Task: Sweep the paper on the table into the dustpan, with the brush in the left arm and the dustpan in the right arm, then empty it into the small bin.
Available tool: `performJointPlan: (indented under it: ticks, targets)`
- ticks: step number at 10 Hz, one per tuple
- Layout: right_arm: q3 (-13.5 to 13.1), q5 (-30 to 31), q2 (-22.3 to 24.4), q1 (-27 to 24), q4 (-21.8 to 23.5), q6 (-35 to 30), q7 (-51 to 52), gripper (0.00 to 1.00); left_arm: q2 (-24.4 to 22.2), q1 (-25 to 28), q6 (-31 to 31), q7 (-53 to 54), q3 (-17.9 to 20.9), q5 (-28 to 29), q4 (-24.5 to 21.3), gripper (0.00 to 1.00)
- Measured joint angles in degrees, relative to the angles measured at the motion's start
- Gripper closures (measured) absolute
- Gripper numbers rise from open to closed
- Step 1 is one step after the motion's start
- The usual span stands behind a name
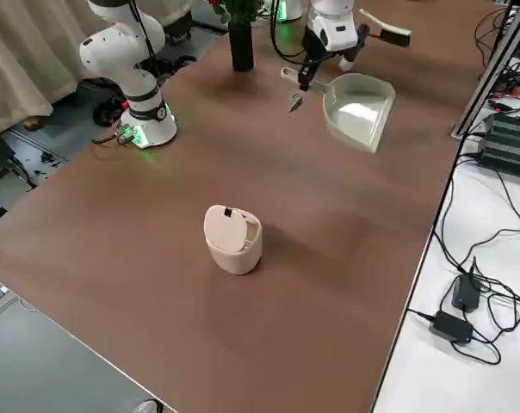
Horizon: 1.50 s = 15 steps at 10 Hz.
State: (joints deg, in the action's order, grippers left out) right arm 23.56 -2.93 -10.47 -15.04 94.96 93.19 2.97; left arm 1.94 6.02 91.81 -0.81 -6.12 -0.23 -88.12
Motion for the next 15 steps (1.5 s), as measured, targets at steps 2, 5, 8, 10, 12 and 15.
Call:
performJointPlan:
  ticks: [2, 5, 8, 10, 12, 15]
  targets:
    - [3.1, 4.0, 0.0, 0.1, 3.0, 3.8, 9.8, 0.67, 0.0, 0.0, 0.0, 0.0, 0.0, 0.0, 0.0, 0.0]
    - [3.9, 7.2, 0.0, 0.0, 8.1, 9.9, 27.9, 0.67, 0.0, -0.2, 0.0, 0.0, -0.5, 0.0, 0.0, 0.0]
    - [6.3, 12.5, 0.3, 0.0, 14.2, 15.8, 35.2, 0.67, 0.0, -0.5, 0.0, 0.0, -0.7, 0.0, 0.0, 0.0]
    - [9.2, 15.0, 1.6, 0.2, 20.6, 24.2, 36.7, 0.67, 0.0, -0.4, 0.0, 0.0, -0.7, 0.0, 0.1, 0.0]
    - [10.7, 18.2, 1.9, 0.3, 24.7, 30.0, 40.5, 0.67, 0.0, -0.4, 0.0, 0.0, -0.7, 0.0, 0.1, 0.0]
    - [11.2, 23.3, 1.3, 1.7, 26.6, 30.3, 49.7, 0.67, 0.0, -0.4, 0.0, 0.0, -0.7, 0.0, 0.1, 0.0]
